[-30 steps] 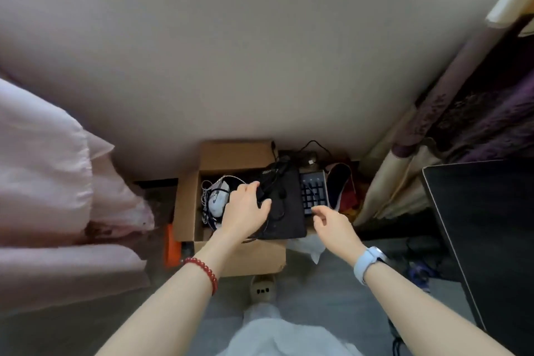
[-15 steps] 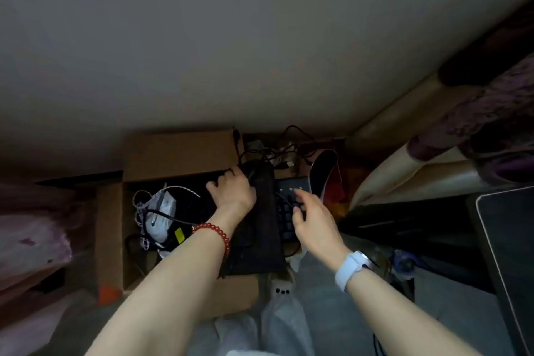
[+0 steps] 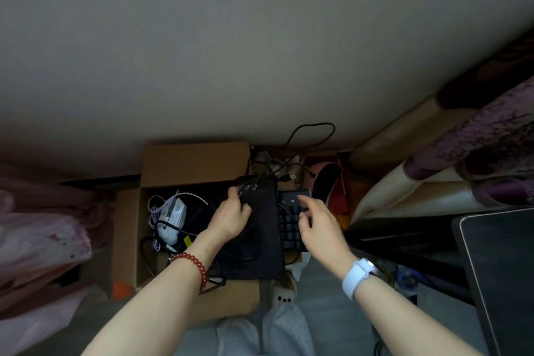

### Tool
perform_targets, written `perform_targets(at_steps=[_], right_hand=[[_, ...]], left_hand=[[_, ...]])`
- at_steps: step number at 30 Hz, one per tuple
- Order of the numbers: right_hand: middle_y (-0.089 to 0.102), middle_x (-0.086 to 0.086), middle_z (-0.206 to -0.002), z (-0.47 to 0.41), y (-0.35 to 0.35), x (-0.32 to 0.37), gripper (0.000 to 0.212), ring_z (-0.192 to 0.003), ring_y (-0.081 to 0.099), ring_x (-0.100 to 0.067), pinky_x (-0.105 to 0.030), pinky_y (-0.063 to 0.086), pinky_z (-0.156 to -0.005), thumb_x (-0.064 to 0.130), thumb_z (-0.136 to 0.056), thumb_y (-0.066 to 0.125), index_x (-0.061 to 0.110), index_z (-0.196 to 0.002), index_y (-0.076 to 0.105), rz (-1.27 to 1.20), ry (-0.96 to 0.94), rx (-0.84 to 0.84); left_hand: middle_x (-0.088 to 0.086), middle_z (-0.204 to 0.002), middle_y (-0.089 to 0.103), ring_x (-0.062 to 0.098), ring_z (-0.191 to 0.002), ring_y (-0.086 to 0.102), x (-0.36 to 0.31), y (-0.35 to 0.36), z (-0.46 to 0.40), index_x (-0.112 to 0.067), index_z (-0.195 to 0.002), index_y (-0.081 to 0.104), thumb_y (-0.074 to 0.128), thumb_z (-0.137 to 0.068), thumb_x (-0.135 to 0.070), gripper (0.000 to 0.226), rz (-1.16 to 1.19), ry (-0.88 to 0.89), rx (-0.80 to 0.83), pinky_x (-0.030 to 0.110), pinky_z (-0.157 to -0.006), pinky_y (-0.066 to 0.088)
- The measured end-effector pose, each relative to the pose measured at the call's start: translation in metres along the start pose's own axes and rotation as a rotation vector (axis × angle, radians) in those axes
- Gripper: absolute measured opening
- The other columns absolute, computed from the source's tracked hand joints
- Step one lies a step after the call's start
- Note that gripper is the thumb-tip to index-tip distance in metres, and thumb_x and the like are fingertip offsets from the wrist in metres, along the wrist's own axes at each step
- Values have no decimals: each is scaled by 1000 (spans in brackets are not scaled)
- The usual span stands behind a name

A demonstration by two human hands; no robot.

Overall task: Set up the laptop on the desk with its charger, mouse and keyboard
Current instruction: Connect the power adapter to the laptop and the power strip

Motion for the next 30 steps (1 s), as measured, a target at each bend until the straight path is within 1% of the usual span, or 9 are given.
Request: perform_targets(at_steps=[2,8,13,15,17,20,23,27,30], right_hand=[[45,-3,-136,4,-5,11,44,-124,43,-18,-26,36,-100,10,-93,42,14,-137,39,63,-91,-60],[49,-16,-135,20,-23,47,65,-127,46,-31,-54,38,-103,5,-75,64,9,-135,42,507,-441,-244],[23,-6,-154,16,-28,82,79,-144,14,-22,-58,3,-112,22,-82,59,18,-147,14,748,-597,4],[17,-1,-156,16,-26,98,77,-145,5,-18,-53,-7,-113,28,-87,53,21,-147,6,703,-594,135],[23,-2,-152,18,-30,116,75,-144,8,-18,-52,-6,-114,31,-88,54,23,-147,8,604,-580,192],[32,-2,-144,25,-45,145,77,-137,24,-20,-40,12,-115,35,-86,58,26,-147,13,329,-534,236],[20,6,-152,38,-62,170,83,-139,20,-10,-23,22,-108,38,-84,61,32,-147,6,103,-487,291],[-2,16,-154,66,-78,185,86,-141,-5,1,-30,2,-117,43,-85,58,31,-146,-1,36,-493,135],[-4,23,-150,90,-76,180,84,-139,-7,6,-27,2,-116,45,-86,57,33,-146,-2,-55,-474,17]], left_hand=[[12,-94,64,30,-81,63,3,-2,11,-11,-130,26,42,-96,-27,41,11,34,13,42,-70,51],[8,-79,62,27,-71,60,10,-21,58,-16,-116,33,40,-97,-33,27,-69,178,-28,40,-62,47],[4,-82,62,23,-73,58,2,-62,100,-18,-118,39,42,-96,-32,26,-69,274,-57,33,-62,40],[6,-84,64,23,-75,59,-8,-81,118,-18,-117,42,43,-96,-31,24,-59,324,-75,34,-65,42],[9,-83,65,21,-73,60,-20,-101,135,-17,-114,46,44,-96,-30,23,-25,353,-113,35,-70,45],[-7,-76,62,-1,-66,56,-37,-132,155,-21,-108,51,48,-94,-28,16,42,394,-197,19,-62,41],[-18,-67,53,-7,-61,52,-52,-163,171,-29,-102,53,48,-94,-27,9,124,392,-274,13,-58,38],[-7,-64,48,10,-53,47,-74,-199,191,-28,-89,52,44,-96,-26,10,290,337,-311,27,-55,39],[-2,-61,39,11,-46,38,-90,-212,198,-14,-85,49,42,-97,-21,16,555,248,-336,27,-51,36]])
Point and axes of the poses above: each hand's wrist, its own z-axis away from the middle knuckle, its own y-axis out of the palm, x = y × z, the point moved 2 cm from there along -z, towards the middle knuckle
